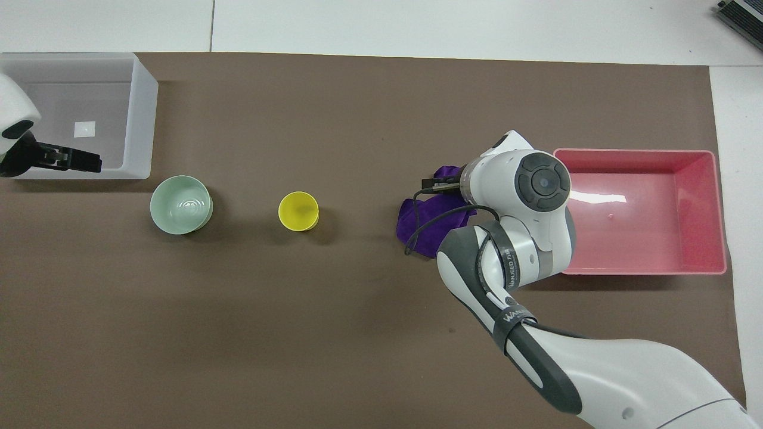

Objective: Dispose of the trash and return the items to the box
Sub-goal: 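Reach the right gripper to the purple cloth while the left gripper moves out, then grasp the purple cloth with the right gripper while the left gripper grasps the bowl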

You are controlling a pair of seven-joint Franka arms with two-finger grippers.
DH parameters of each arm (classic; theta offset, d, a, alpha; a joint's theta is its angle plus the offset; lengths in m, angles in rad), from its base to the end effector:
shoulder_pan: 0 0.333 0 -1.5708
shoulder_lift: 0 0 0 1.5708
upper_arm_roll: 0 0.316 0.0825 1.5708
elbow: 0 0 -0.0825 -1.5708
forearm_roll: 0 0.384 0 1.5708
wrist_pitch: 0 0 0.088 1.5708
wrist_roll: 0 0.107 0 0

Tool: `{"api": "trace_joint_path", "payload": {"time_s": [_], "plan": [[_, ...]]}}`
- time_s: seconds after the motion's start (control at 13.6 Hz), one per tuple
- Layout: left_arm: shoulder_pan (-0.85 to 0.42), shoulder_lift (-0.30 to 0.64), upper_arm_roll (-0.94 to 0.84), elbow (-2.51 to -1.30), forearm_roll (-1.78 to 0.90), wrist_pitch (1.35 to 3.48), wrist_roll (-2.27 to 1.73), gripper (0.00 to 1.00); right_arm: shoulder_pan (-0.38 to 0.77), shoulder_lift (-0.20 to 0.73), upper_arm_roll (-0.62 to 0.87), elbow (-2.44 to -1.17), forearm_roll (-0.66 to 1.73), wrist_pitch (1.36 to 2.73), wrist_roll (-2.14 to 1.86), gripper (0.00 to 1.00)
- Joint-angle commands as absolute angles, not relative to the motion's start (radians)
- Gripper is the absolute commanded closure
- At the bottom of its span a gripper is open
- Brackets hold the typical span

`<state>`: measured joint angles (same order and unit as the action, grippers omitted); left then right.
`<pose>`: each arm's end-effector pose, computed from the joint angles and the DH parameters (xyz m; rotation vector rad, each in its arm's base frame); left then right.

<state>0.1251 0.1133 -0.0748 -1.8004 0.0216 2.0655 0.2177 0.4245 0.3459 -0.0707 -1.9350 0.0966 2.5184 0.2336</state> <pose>0.6093 0.0335 0.4940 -3.0895 0.2712 -0.2319 0.6001 0.2235 0.3317 -3.0134 -0.0837 -0.3277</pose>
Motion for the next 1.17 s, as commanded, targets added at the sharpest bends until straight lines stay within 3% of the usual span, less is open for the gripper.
{"api": "trace_joint_path", "payload": {"time_s": [0.0, 0.29, 0.37, 0.51, 0.59, 0.66, 1.1], "plan": [[0.143, 0.109, -0.08, -1.884, 0.012, 2.176, 0.247, 0.0, 0.429, 0.351, -0.064, -1.968, 0.11, 2.53, 0.233, 0.0], [0.129, 0.104, -0.081, -1.995, 0.012, 2.281, 0.245, 0.0, 0.44, 0.351, -0.064, -1.996, 0.11, 2.526, 0.209, 0.0], [0.126, 0.103, -0.081, -2.023, 0.012, 2.31, 0.244, 0.0, 0.44, 0.351, -0.064, -1.999, 0.109, 2.525, 0.203, 0.07], [0.115, 0.1, -0.081, -2.045, 0.012, 2.329, 0.242, 0.0, 0.44, 0.35, -0.064, -1.997, 0.109, 2.508, 0.199, 0.72], [0.114, 0.1, -0.081, -2.045, 0.012, 2.329, 0.242, 0.0, 0.439, 0.348, -0.066, -1.997, 0.109, 2.499, 0.199, 0.91], [0.114, 0.1, -0.081, -2.049, 0.012, 2.329, 0.242, 0.0, 0.437, 0.344, -0.066, -1.997, 0.109, 2.496, 0.207, 1.0], [0.113, 0.094, -0.084, -2.129, 0.011, 2.39, 0.207, 0.0, 0.428, 0.282, -0.069, -1.968, 0.109, 2.387, 0.258, 1.0]]}}
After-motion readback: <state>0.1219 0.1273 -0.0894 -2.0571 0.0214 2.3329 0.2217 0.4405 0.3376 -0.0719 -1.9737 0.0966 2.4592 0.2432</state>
